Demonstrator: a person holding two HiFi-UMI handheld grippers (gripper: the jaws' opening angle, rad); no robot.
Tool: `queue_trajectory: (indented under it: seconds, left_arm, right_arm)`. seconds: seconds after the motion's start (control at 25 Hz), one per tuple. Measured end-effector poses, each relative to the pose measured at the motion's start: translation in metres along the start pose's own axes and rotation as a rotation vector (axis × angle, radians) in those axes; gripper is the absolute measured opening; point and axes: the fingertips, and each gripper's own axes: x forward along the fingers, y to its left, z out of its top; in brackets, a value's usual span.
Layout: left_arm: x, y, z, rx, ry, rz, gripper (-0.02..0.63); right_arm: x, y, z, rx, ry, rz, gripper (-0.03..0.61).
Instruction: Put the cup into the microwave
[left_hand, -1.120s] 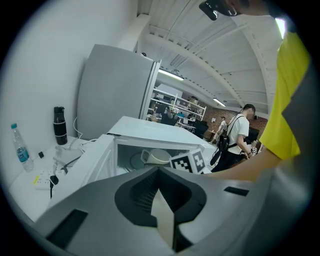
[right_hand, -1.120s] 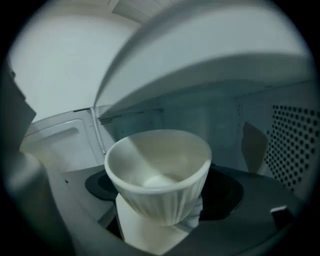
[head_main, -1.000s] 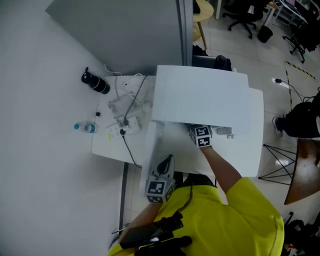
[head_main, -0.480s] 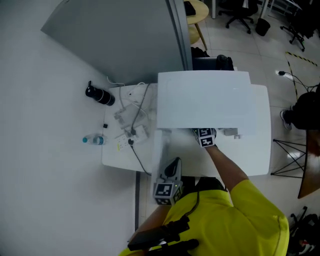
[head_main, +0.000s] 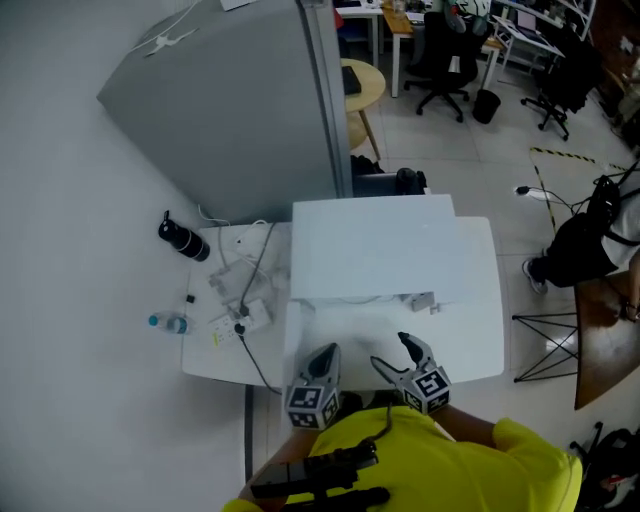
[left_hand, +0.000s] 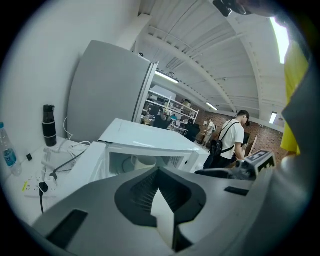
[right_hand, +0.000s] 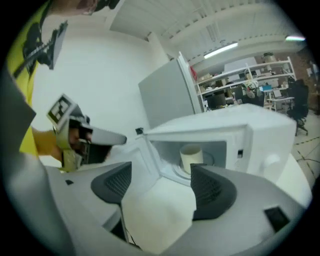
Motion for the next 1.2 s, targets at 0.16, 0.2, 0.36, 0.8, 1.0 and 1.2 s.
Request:
queue_trajectory:
  seconds: [0.16, 0.2, 0.36, 0.8, 1.0, 1.2]
  left_arm:
    - [-0.027, -0.004, 0.025, -0.022, -0.055, -0.029, -0.008]
    - [-0.034, -0.006, 0.033, -0.03, -0.077, -0.037, -0.008]
    - [-0.05, -0.012, 0.056, -0.075, -0.148, -0.074, -0.008]
    - [-0.04, -0.028, 0.047, -0.118, -0.128, -0.129, -0.008]
    - [-0.036, -0.025, 0.044, -0.117, -0.113, -0.128, -0.008]
    - [-0.029, -0.023, 0.041, -0.118, -0.1, -0.134, -0.008]
  right_arm:
    - [-0.056, 0.0, 0.093, -0.003, -0.172, -0.045, 0.283]
    - [-0.069, -0.002, 0.115, -0.004, -0.217, -0.071, 0.21]
    - [-0.098, -0.006, 0.156, 0.008, -0.31, -0.146, 0.009]
    - [-0.078, 0.028, 0.104, 0.161, -0.202, -0.069, 0.006]
    - [-0.074, 0.02, 0.11, 0.149, -0.214, -0.089, 0.006]
    - [-0.068, 0.018, 0.111, 0.168, -0.21, -0.089, 0.006]
